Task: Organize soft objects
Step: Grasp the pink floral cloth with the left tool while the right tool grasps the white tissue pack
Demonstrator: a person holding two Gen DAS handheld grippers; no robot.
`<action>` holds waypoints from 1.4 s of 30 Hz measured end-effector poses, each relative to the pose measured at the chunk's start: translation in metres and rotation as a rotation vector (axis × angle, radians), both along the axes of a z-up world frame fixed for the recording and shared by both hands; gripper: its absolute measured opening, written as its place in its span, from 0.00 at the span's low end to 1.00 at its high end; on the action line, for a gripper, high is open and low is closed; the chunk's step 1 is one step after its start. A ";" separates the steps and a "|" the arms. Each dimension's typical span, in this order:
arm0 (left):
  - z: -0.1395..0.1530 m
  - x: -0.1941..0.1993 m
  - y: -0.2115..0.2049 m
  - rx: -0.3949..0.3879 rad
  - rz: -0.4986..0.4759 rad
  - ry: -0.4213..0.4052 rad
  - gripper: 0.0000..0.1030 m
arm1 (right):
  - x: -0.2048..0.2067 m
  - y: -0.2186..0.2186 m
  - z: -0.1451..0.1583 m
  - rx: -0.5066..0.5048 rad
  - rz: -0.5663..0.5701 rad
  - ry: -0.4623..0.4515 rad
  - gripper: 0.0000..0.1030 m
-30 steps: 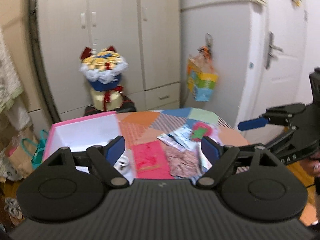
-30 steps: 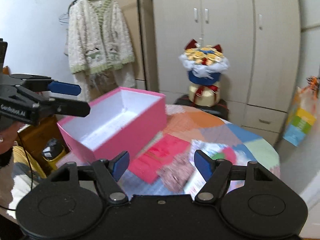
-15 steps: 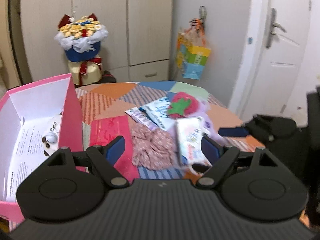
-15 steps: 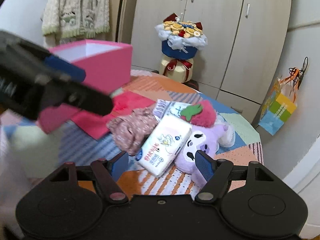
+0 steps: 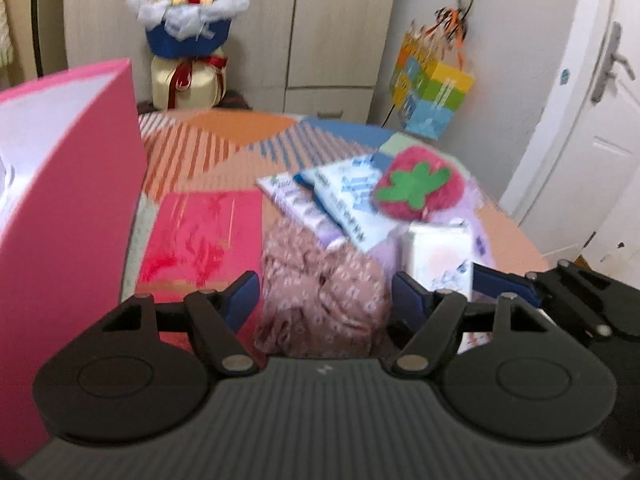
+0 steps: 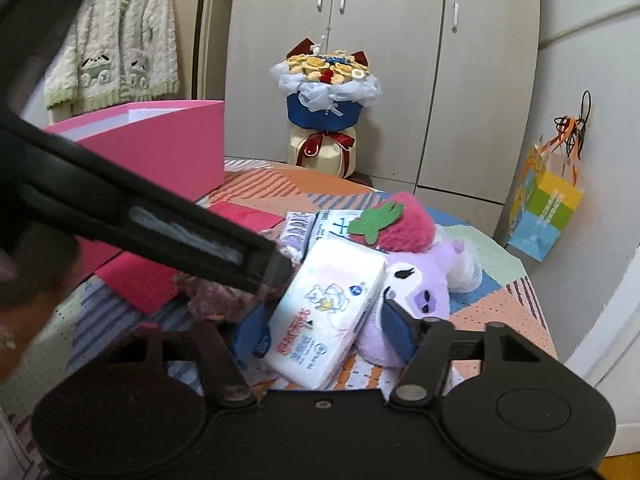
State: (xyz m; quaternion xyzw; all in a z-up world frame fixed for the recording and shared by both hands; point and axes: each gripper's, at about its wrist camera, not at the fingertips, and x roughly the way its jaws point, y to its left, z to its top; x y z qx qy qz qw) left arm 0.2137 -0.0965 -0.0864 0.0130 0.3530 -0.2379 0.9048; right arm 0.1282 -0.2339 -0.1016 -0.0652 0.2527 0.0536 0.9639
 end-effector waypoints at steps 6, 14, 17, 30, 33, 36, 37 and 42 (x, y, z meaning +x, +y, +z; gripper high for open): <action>-0.015 0.000 0.001 0.011 0.066 0.035 0.69 | -0.003 -0.003 -0.006 0.076 -0.044 -0.001 0.55; -0.017 -0.007 0.000 0.032 0.087 0.012 0.49 | -0.006 -0.015 -0.009 0.190 -0.054 0.029 0.46; -0.018 -0.012 0.003 -0.002 0.088 0.026 0.29 | -0.014 -0.013 -0.009 0.195 -0.052 0.019 0.45; -0.003 -0.049 0.017 -0.062 0.117 -0.053 0.18 | -0.037 -0.028 0.002 0.314 -0.051 0.071 0.44; 0.003 -0.060 0.024 -0.067 0.101 -0.070 0.18 | -0.043 -0.029 0.006 0.335 -0.019 0.093 0.44; 0.007 -0.071 0.035 -0.085 0.071 -0.065 0.18 | -0.046 -0.030 0.008 0.341 0.009 0.139 0.44; 0.008 -0.074 0.038 -0.087 0.059 -0.059 0.18 | -0.046 -0.029 0.008 0.340 0.019 0.161 0.44; 0.009 -0.085 0.048 -0.075 0.031 -0.035 0.18 | -0.048 -0.029 0.013 0.368 0.055 0.208 0.44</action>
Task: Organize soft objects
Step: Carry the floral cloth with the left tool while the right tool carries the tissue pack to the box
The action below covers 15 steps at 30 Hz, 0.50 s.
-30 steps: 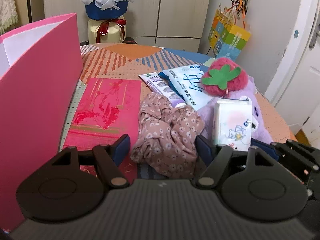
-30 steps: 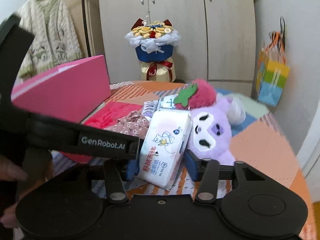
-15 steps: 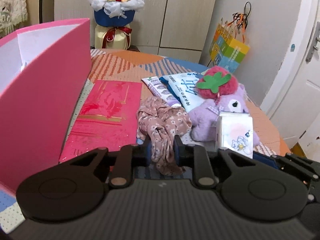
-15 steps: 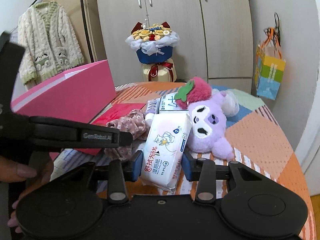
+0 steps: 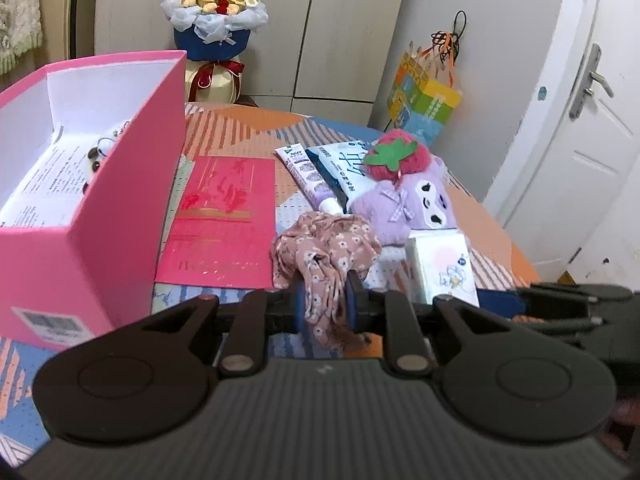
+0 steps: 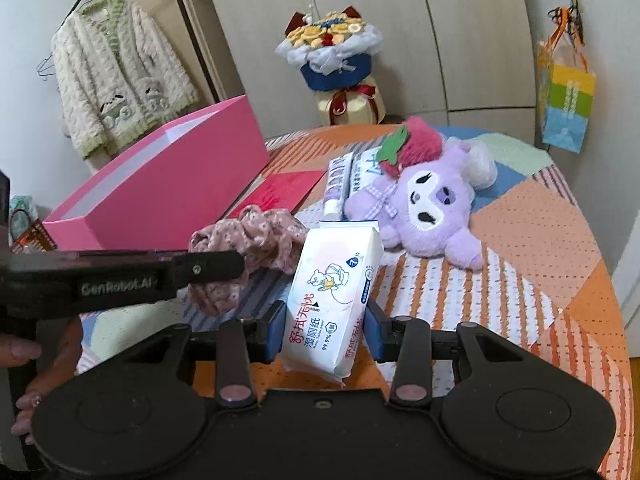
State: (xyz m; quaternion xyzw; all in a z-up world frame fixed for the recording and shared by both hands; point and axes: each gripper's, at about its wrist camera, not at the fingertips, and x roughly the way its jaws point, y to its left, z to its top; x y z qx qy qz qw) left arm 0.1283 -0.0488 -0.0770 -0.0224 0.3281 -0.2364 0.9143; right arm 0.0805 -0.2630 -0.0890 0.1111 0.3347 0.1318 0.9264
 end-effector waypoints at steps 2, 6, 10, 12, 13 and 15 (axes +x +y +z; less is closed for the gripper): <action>0.001 -0.004 0.003 -0.001 -0.006 0.007 0.18 | -0.001 0.001 0.002 0.018 0.016 0.015 0.44; 0.004 -0.011 0.012 -0.009 -0.032 0.033 0.17 | -0.003 0.008 0.006 0.009 0.043 0.021 0.44; 0.011 -0.020 0.020 -0.005 -0.055 0.034 0.17 | -0.004 0.009 0.010 0.037 0.073 0.039 0.44; 0.014 -0.024 0.024 -0.002 -0.071 0.053 0.17 | -0.005 0.010 0.012 0.044 0.087 0.050 0.44; 0.016 -0.026 0.027 0.002 -0.078 0.062 0.17 | -0.006 0.011 0.014 0.049 0.096 0.059 0.44; 0.019 -0.030 0.033 0.008 -0.084 0.084 0.17 | -0.007 0.012 0.016 0.056 0.113 0.076 0.44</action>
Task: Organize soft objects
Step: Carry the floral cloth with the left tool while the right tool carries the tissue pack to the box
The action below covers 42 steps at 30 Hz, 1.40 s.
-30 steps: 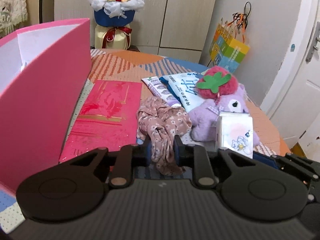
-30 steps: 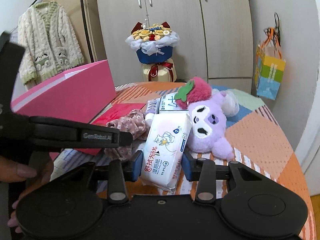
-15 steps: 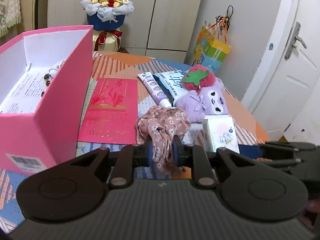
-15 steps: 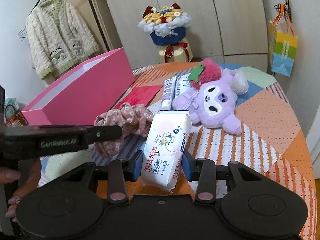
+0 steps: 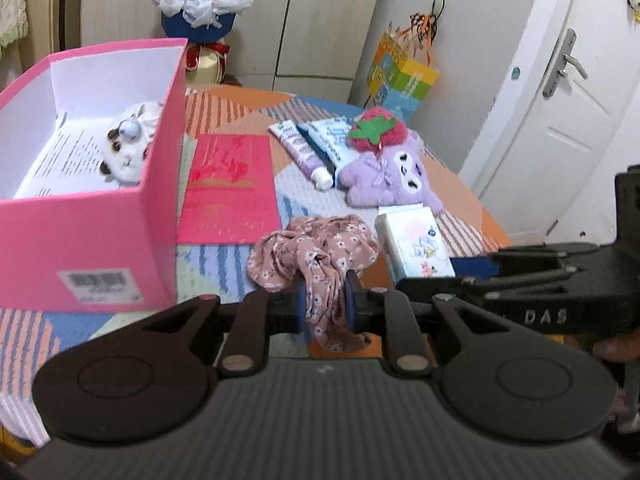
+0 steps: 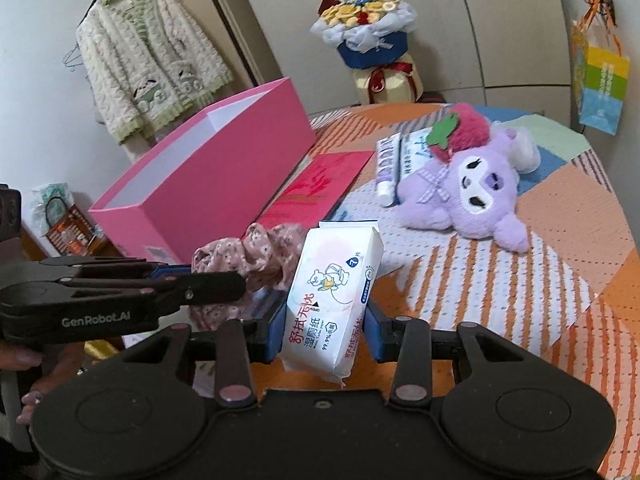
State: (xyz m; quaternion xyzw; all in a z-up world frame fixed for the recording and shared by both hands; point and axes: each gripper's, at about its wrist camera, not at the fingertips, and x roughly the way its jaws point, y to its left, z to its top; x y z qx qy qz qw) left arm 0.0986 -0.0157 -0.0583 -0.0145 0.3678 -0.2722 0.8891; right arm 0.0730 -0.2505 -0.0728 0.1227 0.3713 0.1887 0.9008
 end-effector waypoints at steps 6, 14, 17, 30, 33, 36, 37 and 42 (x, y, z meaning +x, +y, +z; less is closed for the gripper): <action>0.010 -0.016 0.031 0.004 -0.018 0.060 0.16 | -0.009 0.009 0.011 0.034 0.081 0.048 0.44; 0.037 -0.039 0.074 0.023 -0.001 0.086 0.16 | -0.019 0.039 0.044 0.100 0.230 0.089 0.45; 0.055 -0.048 0.089 0.019 0.019 0.062 0.16 | -0.019 0.056 0.060 0.112 0.295 0.091 0.45; 0.125 -0.035 0.128 0.038 0.108 -0.173 0.16 | 0.011 0.121 0.127 0.063 0.365 -0.101 0.45; 0.136 -0.011 0.133 -0.002 0.134 -0.212 0.16 | 0.032 0.124 0.134 0.070 0.361 -0.141 0.45; 0.144 0.012 0.140 -0.024 0.154 -0.247 0.16 | 0.055 0.130 0.138 0.076 0.353 -0.159 0.45; 0.145 0.022 0.141 -0.025 0.160 -0.256 0.16 | 0.065 0.133 0.137 0.079 0.352 -0.155 0.45; 0.130 0.079 0.143 0.004 0.202 -0.228 0.16 | 0.118 0.155 0.120 0.063 0.351 -0.090 0.45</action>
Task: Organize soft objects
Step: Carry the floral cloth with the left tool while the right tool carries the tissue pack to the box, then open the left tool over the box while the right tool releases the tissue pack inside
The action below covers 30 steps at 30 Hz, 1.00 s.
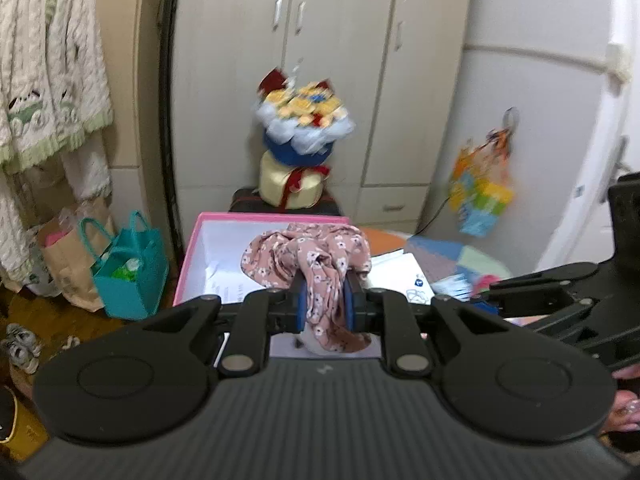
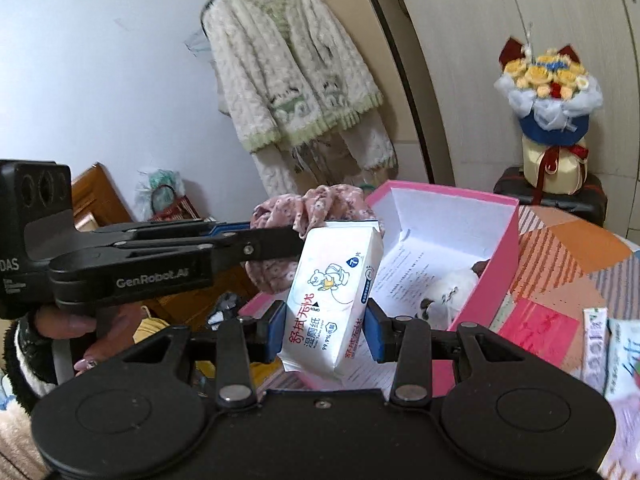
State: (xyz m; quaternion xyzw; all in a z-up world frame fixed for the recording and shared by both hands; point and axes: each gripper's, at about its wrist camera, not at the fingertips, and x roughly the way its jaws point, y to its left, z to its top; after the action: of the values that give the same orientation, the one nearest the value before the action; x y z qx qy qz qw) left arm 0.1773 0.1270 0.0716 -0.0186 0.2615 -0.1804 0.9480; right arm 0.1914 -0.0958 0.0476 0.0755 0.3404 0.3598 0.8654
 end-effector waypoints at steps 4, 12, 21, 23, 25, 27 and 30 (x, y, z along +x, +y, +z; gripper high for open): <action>-0.033 0.043 -0.004 0.054 0.051 0.081 0.16 | 0.038 0.020 -0.025 -0.076 0.016 0.053 0.45; -0.070 0.069 0.002 0.122 0.079 0.197 0.17 | 0.060 0.050 -0.053 -0.234 0.116 0.069 0.45; -0.078 0.068 0.006 0.177 0.131 0.217 0.41 | 0.056 0.069 -0.054 -0.374 0.120 -0.033 0.52; -0.074 0.062 0.006 0.191 0.131 0.196 0.44 | 0.051 0.062 -0.049 -0.355 0.127 -0.051 0.55; -0.069 0.055 0.007 0.197 0.125 0.180 0.47 | 0.041 0.056 -0.043 -0.345 0.127 -0.072 0.55; -0.063 0.048 0.008 0.196 0.116 0.170 0.49 | 0.033 0.050 -0.037 -0.328 0.126 -0.082 0.55; -0.053 0.036 0.007 0.206 0.107 0.146 0.51 | 0.018 0.047 -0.029 -0.321 0.122 -0.110 0.55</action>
State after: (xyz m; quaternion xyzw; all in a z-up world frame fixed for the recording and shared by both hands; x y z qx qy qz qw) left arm 0.2134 0.1335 0.0182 0.0518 0.3454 -0.0999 0.9317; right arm 0.2098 -0.0487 0.0189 -0.1041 0.3496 0.3565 0.8602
